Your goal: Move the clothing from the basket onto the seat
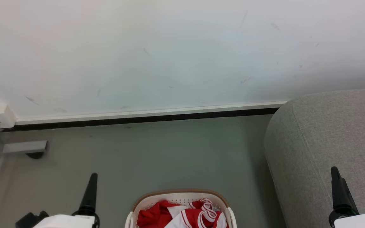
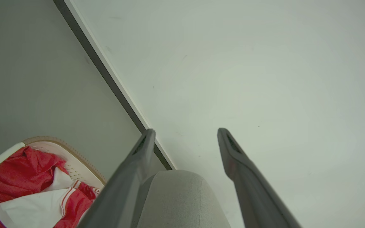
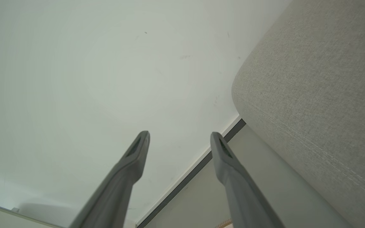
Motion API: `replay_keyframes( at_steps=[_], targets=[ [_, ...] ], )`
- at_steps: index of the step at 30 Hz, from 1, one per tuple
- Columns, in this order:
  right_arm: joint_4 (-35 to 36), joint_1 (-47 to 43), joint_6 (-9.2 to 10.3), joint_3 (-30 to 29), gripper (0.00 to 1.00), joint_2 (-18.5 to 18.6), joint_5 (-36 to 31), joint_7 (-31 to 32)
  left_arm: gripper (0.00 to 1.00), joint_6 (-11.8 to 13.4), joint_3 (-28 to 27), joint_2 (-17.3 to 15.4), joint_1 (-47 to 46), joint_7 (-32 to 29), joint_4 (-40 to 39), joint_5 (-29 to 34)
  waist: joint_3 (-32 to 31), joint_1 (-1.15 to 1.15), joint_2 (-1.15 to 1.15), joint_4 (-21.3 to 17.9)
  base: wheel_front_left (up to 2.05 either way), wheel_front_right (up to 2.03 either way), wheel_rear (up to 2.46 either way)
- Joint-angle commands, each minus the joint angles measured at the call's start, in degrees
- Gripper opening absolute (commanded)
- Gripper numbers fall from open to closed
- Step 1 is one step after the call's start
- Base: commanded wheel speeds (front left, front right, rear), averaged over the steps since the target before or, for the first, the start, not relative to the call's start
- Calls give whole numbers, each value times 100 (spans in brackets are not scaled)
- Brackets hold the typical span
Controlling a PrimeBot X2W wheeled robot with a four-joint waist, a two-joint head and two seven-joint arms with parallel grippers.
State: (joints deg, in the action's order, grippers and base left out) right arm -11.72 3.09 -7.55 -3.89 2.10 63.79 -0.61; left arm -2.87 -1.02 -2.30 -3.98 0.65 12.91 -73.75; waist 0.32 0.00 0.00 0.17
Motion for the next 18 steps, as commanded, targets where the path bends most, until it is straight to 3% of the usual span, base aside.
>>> replay_keyframes(
  at_steps=[1,18],
  targets=[
    [149,7,3,77,100,99,-471,-80,100,79,60,-43,-1,78,-121,376,0,0,0,0,0,0,0],
    [198,40,4,540,100,344,-2241,-408,100,331,335,-52,125,407,-265,2219,13,0,0,6,0,0,0]
  ],
)
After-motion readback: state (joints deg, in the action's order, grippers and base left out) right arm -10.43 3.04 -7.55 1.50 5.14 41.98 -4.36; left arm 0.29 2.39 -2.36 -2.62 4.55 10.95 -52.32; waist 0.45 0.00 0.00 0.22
